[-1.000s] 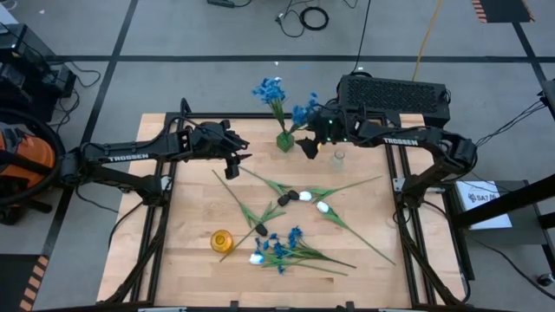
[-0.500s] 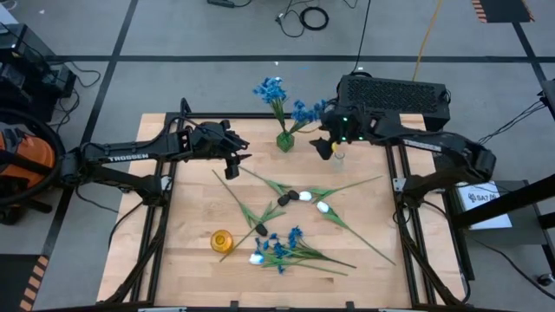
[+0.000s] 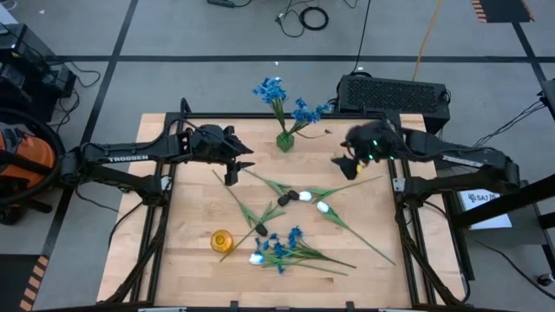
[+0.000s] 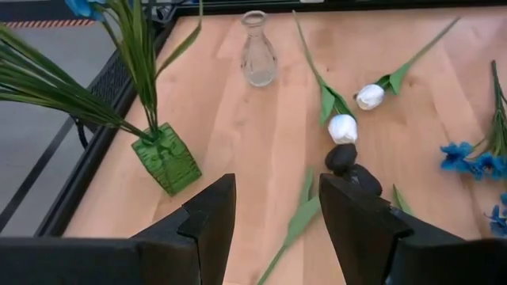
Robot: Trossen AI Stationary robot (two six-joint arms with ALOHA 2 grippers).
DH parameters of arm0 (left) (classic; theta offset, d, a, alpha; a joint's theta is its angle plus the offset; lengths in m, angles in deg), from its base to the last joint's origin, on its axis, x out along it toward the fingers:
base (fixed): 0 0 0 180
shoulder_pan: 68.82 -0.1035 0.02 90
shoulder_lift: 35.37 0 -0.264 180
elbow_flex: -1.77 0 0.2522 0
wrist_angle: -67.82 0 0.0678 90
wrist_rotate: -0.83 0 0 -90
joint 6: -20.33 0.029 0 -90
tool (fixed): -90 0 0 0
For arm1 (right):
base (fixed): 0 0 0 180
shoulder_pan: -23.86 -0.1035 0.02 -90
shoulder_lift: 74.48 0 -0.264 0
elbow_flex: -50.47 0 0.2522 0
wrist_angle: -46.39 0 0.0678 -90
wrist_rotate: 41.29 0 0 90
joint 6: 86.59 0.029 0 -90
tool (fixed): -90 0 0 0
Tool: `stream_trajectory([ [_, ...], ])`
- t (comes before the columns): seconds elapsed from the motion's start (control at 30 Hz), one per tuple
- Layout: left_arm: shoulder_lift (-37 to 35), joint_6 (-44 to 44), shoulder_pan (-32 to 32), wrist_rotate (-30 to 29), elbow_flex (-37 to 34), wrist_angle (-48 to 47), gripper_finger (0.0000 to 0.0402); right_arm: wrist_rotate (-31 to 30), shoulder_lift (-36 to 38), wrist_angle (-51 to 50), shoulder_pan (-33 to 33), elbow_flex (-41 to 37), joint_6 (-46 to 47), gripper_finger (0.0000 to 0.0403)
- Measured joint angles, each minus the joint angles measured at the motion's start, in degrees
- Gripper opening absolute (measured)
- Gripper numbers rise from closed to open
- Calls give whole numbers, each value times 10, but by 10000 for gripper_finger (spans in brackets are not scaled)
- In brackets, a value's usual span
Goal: Sort flowers into vase by color
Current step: Put the blue flowers into the green vase
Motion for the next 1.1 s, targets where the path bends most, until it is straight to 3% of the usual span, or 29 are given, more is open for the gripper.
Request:
stream_trajectory([
  [0.3,0,0,14,0,0,0,189,-89,34,-103,-212,0,161,329],
  [0.63,0,0,34,0,0,0,189,-146,-30,-44,-428,0,275,307],
  [0.87,0,0,36,0,0,0,189,-140,-144,35,-512,0,291,279],
  [1.1,0,-15,37,0,0,0,189,-116,-259,106,-518,0,307,260],
])
